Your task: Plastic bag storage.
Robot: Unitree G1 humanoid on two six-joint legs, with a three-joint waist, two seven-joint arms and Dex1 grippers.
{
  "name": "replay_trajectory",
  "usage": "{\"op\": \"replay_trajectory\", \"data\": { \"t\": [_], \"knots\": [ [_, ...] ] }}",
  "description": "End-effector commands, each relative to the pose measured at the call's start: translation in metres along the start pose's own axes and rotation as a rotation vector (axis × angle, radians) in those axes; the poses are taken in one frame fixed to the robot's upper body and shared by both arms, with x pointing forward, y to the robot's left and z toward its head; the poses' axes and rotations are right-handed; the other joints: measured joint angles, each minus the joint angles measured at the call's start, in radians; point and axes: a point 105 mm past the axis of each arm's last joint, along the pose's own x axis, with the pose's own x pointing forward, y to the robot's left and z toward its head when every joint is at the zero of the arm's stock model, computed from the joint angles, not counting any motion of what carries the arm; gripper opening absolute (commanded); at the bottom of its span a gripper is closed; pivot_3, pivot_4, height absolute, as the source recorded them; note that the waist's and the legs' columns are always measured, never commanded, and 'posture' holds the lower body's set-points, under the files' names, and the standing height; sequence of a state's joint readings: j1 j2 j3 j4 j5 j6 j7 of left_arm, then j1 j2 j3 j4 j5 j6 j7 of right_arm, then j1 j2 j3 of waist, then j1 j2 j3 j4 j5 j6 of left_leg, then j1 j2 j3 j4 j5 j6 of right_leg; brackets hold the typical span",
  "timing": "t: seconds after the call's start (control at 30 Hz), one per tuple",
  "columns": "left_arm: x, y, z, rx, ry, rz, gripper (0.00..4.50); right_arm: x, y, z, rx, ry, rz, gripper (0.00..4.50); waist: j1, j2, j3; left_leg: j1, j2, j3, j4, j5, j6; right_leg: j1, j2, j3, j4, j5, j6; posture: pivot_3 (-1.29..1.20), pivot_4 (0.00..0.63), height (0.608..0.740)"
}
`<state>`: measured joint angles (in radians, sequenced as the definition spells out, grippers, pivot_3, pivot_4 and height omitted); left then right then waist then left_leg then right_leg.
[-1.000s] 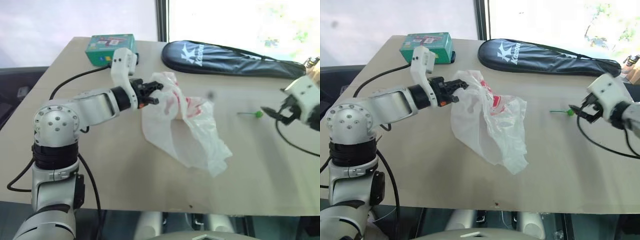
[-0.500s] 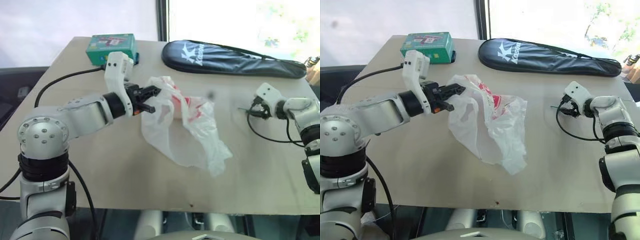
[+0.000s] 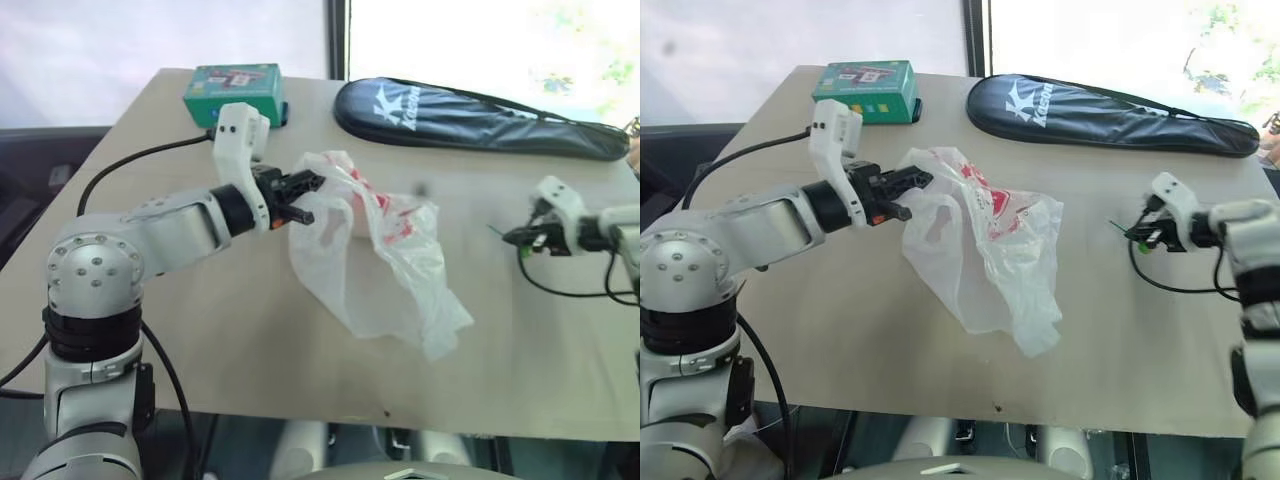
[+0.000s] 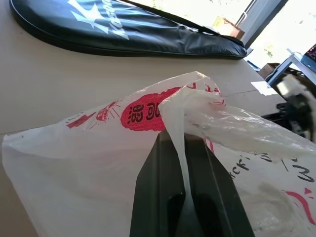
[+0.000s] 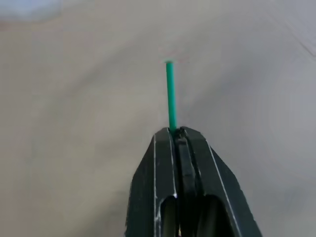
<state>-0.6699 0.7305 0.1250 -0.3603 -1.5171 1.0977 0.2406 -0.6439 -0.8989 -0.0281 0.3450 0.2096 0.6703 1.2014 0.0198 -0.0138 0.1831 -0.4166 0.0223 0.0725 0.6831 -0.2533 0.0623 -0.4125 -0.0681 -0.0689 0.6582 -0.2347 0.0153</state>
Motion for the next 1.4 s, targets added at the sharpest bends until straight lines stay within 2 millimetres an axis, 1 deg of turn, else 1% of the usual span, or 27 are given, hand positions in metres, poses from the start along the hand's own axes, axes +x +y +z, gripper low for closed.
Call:
{"op": "replay_trajectory", "data": {
  "t": [0.03, 0.1, 0.17, 0.2, 0.23, 0.27, 0.33, 0.4, 0.47, 0.5, 0.57, 0.63, 0.7, 0.77, 0.87, 0.93, 1.07, 1.13, 1.2, 1.27, 1.3, 1.33, 1.37, 1.4],
  "knots": [
    [-0.002, -0.003, 0.011, 0.019, -0.039, -0.018, 0.0, -0.054, 0.045, 0.065, -0.036, -0.26, 0.053, 0.03, -0.003, 0.001, 0.0, 0.0, 0.0, 0.0, 0.0, 0.0, 0.0, 0.0, 0.0, 0.0, 0.0, 0.0, 0.0, 0.0, 0.15, 0.74],
    [-0.001, -0.003, 0.01, 0.015, -0.031, -0.023, 0.0, -0.073, 0.079, 0.087, -0.042, -0.381, 0.132, 0.03, -0.007, 0.001, 0.0, 0.001, 0.001, 0.0, -0.001, 0.0, 0.0, 0.0, 0.001, 0.0, 0.001, 0.0, 0.0, 0.0, 0.15, 0.74],
    [0.002, -0.003, 0.009, 0.008, -0.019, -0.037, 0.0, -0.092, 0.117, 0.115, -0.052, -0.539, 0.273, 0.03, -0.01, 0.001, 0.0, 0.002, 0.001, 0.0, -0.001, 0.0, 0.0, 0.0, 0.002, 0.001, 0.002, 0.0, 0.0, 0.0, 0.15, 0.74],
    [0.003, -0.004, 0.009, 0.008, -0.017, -0.044, 0.0, -0.096, 0.132, 0.125, -0.06, -0.592, 0.337, 0.03, -0.012, 0.001, 0.0, 0.003, 0.002, 0.0, -0.001, 0.0, 0.0, 0.0, 0.002, 0.001, 0.002, 0.0, 0.0, 0.0, 0.15, 0.74],
    [0.004, -0.004, 0.01, 0.011, -0.015, -0.051, 0.0, -0.096, 0.146, 0.132, -0.076, -0.625, 0.397, 0.03, -0.01, 0.001, 0.0, 0.003, 0.002, 0.0, 0.0, 0.0, 0.0, 0.0, 0.002, 0.002, 0.003, 0.0, 0.0, 0.0, 0.15, 0.74],
    [0.005, -0.004, 0.011, 0.014, -0.013, -0.056, 0.0, -0.093, 0.158, 0.137, -0.083, -0.65, 0.451, 0.03, -0.008, 0.0, 0.0, 0.003, 0.001, 0.0, 0.0, 0.0, 0.0, 0.0, 0.002, 0.001, 0.003, 0.0, 0.0, 0.0, 0.15, 0.74],
    [0.007, -0.003, 0.014, 0.019, -0.01, -0.062, 0.0, -0.079, 0.182, 0.143, -0.095, -0.671, 0.562, 0.03, -0.007, -0.001, -0.001, 0.003, 0.001, 0.0, 0.0, 0.0, 0.0, 0.0, 0.002, 0.001, 0.003, 0.0, 0.0, 0.0, 0.15, 0.74],
    [0.009, -0.004, 0.019, 0.027, -0.015, -0.072, 0.0, -0.055, 0.205, 0.14, -0.076, -0.631, 0.639, 0.03, -0.005, -0.001, -0.001, 0.002, 0.0, 0.0, 0.0, 0.0, 0.0, 0.0, 0.001, 0.001, 0.003, 0.0, 0.0, 0.0, 0.15, 0.74],
    [0.011, -0.006, 0.023, 0.035, -0.02, -0.085, 0.0, -0.033, 0.219, 0.133, -0.028, -0.566, 0.677, 0.03, -0.004, -0.002, -0.001, 0.001, -0.001, 0.0, 0.0, 0.0, 0.001, -0.001, 0.0, 0.001, 0.004, 0.0, 0.0, 0.0, 0.15, 0.74],
    [0.013, -0.006, 0.026, 0.042, -0.023, -0.085, 0.0, -0.02, 0.223, 0.127, 0.006, -0.519, 0.676, 0.03, -0.004, -0.001, -0.001, -0.001, -0.001, 0.0, 0.0, 0.0, 0.001, -0.002, 0.0, 0.001, 0.004, 0.0, 0.0, 0.0, 0.15, 0.74],
    [0.016, -0.007, 0.031, 0.048, -0.033, -0.091, 0.0, 0.001, 0.228, 0.114, 0.075, -0.438, 0.683, 0.03, -0.004, -0.002, -0.001, -0.001, -0.002, 0.0, 0.0, -0.001, 0.003, -0.003, 0.0, 0.001, 0.004, 0.0, 0.0, 0.0, 0.15, 0.74],
    [0.02, -0.011, 0.035, 0.064, -0.042, -0.099, 0.0, 0.02, 0.227, 0.1, 0.123, -0.345, 0.654, 0.03, -0.005, -0.002, -0.001, -0.001, -0.002, 0.001, 0.0, -0.001, 0.003, -0.002, 0.0, 0.001, 0.002, 0.0, 0.0, 0.0, 0.15, 0.74],
    [0.023, -0.016, 0.035, 0.081, -0.046, -0.113, 0.0, 0.036, 0.219, 0.092, 0.167, -0.292, 0.585, 0.03, -0.007, -0.002, -0.001, -0.001, -0.002, 0.002, 0.0, -0.002, 0.004, -0.003, 0.003, 0.001, 0.002, -0.001, 0.001, 0.0, 0.15, 0.74],
    [0.021, -0.017, 0.034, 0.087, -0.049, -0.109, 0.0, 0.046, 0.206, 0.084, 0.189, -0.249, 0.484, 0.03, -0.008, -0.002, -0.001, -0.001, -0.002, 0.002, 0.0, -0.002, 0.004, -0.003, 0.004, 0.002, 0.002, -0.001, 0.001, 0.0, 0.15, 0.74],
    [0.015, -0.013, 0.032, 0.077, -0.053, -0.091, 0.0, 0.058, 0.184, 0.067, 0.187, -0.18, 0.322, 0.03, -0.008, -0.002, -0.001, -0.001, -0.001, 0.002, 0.0, -0.002, 0.004, -0.003, 0.003, 0.002, 0.002, -0.001, 0.001, 0.0, 0.15, 0.74],
    [0.011, -0.013, 0.032, 0.069, -0.053, -0.094, 0.0, 0.065, 0.172, 0.061, 0.187, -0.154, 0.243, 0.03, -0.008, -0.002, -0.001, 0.0, -0.001, 0.002, 0.0, -0.001, 0.004, -0.003, 0.003, 0.003, 0.002, -0.001, 0.001, 0.0, 0.15, 0.74],
    [0.004, -0.016, 0.028, 0.058, -0.045, -0.118, 0.0, 0.077, 0.146, 0.061, 0.204, -0.164, 0.093, 0.03, -0.009, -0.002, -0.001, 0.0, -0.001, 0.003, 0.0, -0.001, 0.004, -0.003, 0.003, 0.003, 0.002, -0.001, 0.001, 0.0, 0.15, 0.74],
    [0.001, -0.018, 0.026, 0.051, -0.039, -0.13, 0.0, 0.078, 0.141, 0.065, 0.205, -0.18, 0.075, 0.03, -0.008, -0.002, -0.001, 0.0, -0.001, 0.003, 0.0, -0.001, 0.003, -0.003, 0.003, 0.003, 0.002, -0.001, 0.001, 0.0, 0.15, 0.74],
    [0.0, -0.018, 0.023, 0.053, -0.025, -0.132, 0.0, 0.076, 0.15, 0.074, 0.219, -0.212, 0.153, 0.03, -0.008, -0.002, -0.001, 0.0, -0.001, 0.003, 0.0, -0.001, 0.003, -0.003, 0.003, 0.003, 0.002, -0.001, 0.001, 0.0, 0.15, 0.74],
    [-0.001, -0.02, 0.021, 0.055, -0.011, -0.146, 0.0, 0.07, 0.18, 0.089, 0.234, -0.25, 0.359, 0.03, -0.01, -0.002, -0.001, 0.0, -0.001, 0.003, 0.0, -0.001, 0.003, -0.003, 0.003, 0.003, 0.002, -0.001, 0.001, 0.0, 0.15, 0.74],
    [-0.001, -0.021, 0.021, 0.055, -0.009, -0.152, 0.0, 0.07, 0.192, 0.097, 0.258, -0.278, 0.426, 0.03, -0.011, -0.002, -0.001, 0.0, 0.0, 0.003, 0.0, -0.001, 0.003, -0.003, 0.003, 0.003, 0.002, -0.001, 0.001, 0.0, 0.15, 0.74],
    [-0.001, -0.023, 0.02, 0.052, -0.004, -0.163, 0.0, 0.074, 0.2, 0.104, 0.289, -0.296, 0.462, 0.03, -0.014, -0.002, -0.001, 0.0, 0.0, 0.003, 0.0, -0.001, 0.003, -0.003, 0.004, 0.003, 0.002, -0.001, 0.001, 0.0, 0.15, 0.74],
    [-0.001, -0.024, 0.02, 0.052, 0.0, -0.169, 0.0, 0.081, 0.203, 0.109, 0.317, -0.306, 0.464, 0.03, -0.014, -0.002, -0.001, 0.0, 0.0, 0.003, 0.0, -0.001, 0.003, -0.003, 0.004, 0.004, 0.003, -0.001, 0.001, 0.0, 0.15, 0.74],
    [-0.001, -0.025, 0.019, 0.051, 0.005, -0.177, 0.0, 0.09, 0.202, 0.113, 0.356, -0.311, 0.435, 0.03, -0.014, -0.002, -0.001, 0.0, 0.0, 0.002, 0.0, -0.001, 0.003, -0.003, 0.004, 0.003, 0.003, -0.001, 0.001, 0.0, 0.15, 0.74]
  ]
}}
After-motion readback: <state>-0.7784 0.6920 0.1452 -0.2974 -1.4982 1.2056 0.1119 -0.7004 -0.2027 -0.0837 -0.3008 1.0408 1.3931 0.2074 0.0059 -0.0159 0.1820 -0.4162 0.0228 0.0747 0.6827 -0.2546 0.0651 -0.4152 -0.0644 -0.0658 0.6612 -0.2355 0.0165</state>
